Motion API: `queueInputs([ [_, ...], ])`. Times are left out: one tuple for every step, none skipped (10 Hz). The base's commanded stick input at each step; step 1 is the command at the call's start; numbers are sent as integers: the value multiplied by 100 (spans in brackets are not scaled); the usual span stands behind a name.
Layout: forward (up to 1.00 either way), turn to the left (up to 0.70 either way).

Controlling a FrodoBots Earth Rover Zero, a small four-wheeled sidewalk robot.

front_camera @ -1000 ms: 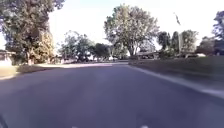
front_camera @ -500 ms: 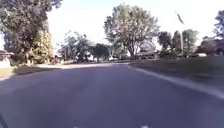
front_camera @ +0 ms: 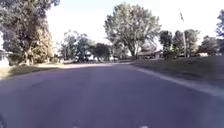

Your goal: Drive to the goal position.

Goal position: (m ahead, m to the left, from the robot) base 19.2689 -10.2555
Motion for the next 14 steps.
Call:
queueInputs([
  [100,0],
  [100,0],
  [100,0],
  [100,0],
  [100,0],
  [100,0],
  [100,0],
  [100,0],
  [100,0],
  [100,0],
  [100,0],
  [100,0],
  [100,0],
  [100,0],
])
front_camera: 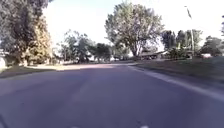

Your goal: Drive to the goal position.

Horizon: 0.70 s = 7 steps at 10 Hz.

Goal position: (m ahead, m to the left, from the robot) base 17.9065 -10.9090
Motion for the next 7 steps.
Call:
queueInputs([
  [100,0],
  [100,0],
  [100,0],
  [100,0],
  [100,0],
  [100,0],
  [100,0],
])
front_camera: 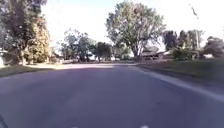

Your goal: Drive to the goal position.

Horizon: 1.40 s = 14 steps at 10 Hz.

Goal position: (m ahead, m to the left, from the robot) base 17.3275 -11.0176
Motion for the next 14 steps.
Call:
queueInputs([
  [100,0],
  [100,0],
  [100,0],
  [100,0],
  [100,0],
  [100,0],
  [100,0],
  [100,0],
  [100,0],
  [100,0],
  [100,0],
  [100,0],
  [100,0],
  [100,0],
])
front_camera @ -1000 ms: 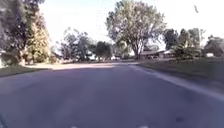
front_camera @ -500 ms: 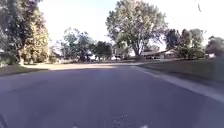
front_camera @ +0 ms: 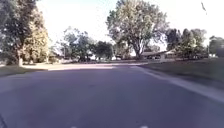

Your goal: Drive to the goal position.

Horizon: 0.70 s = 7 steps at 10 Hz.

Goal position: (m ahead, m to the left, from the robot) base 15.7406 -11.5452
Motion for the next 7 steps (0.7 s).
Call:
queueInputs([
  [100,0],
  [100,0],
  [100,0],
  [100,0],
  [100,0],
  [100,0],
  [100,0],
])
